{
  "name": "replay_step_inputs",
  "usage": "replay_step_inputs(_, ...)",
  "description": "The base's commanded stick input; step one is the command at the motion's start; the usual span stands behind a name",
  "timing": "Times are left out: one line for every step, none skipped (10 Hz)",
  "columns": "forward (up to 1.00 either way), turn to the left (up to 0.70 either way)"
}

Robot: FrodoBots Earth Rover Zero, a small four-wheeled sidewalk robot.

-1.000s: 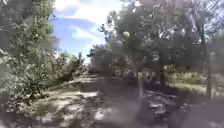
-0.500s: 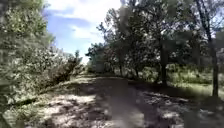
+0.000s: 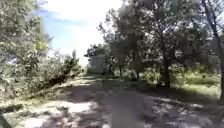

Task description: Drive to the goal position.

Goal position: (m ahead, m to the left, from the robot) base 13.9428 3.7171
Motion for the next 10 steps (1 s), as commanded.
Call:
replay_step_inputs(0.70, 0.00)
replay_step_inputs(0.70, 0.00)
replay_step_inputs(0.70, 0.00)
replay_step_inputs(0.70, 0.00)
replay_step_inputs(0.70, 0.00)
replay_step_inputs(0.70, 0.00)
replay_step_inputs(0.70, 0.00)
replay_step_inputs(0.70, 0.00)
replay_step_inputs(0.70, 0.00)
replay_step_inputs(0.70, 0.00)
